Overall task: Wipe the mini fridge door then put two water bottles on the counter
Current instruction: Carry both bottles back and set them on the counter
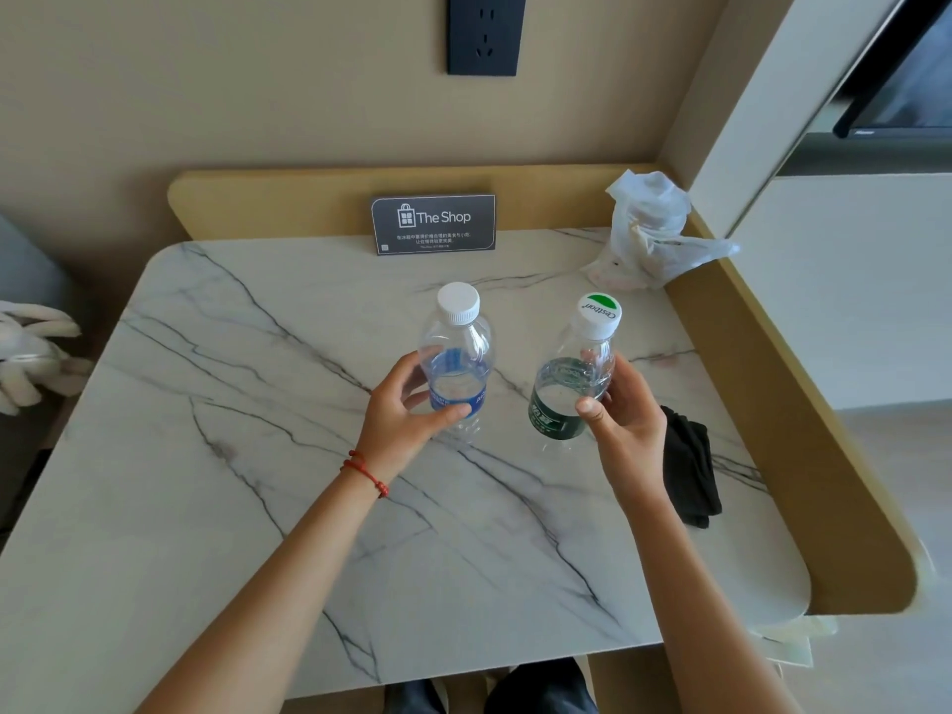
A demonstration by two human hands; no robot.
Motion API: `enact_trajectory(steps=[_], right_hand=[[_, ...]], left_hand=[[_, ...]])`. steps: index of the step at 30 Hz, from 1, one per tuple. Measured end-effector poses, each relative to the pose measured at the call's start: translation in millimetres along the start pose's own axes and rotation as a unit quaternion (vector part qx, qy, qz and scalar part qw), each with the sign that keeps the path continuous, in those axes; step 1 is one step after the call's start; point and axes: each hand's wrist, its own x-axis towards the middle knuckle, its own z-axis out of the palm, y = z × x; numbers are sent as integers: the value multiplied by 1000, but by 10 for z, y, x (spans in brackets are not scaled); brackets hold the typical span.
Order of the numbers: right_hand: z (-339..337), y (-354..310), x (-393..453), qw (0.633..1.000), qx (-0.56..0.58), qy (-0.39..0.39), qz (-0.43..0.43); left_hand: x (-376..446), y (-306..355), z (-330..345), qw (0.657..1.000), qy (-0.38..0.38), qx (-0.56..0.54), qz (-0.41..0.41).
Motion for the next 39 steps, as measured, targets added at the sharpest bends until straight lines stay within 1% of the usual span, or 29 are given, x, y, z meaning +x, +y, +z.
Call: enact_trajectory(steps=[5, 9, 15, 18, 26, 31, 39], right_hand=[[-28, -4, 3, 1000, -13, -7, 21], [-29, 20, 4, 999, -34, -29, 32], [-15, 114, 14, 993, -96, -51, 40], [-13, 186, 8, 990, -118, -50, 55], [-102, 185, 228, 987, -138, 33, 81], [-343, 153, 513, 985, -142, 68, 68], [-701, 175, 889, 979, -134, 133, 81]], left_hand=[[3, -19, -1, 1000, -8, 12, 3], [10, -30, 8, 1000, -8, 17, 4], [15, -49, 27, 1000, -7, 16, 1], [23, -48, 59, 1000, -10, 14, 1], [322, -63, 363, 1000, -14, 28, 2], [651, -84, 725, 999, -21, 32, -4], [1090, -63, 1365, 998, -53, 29, -5]])
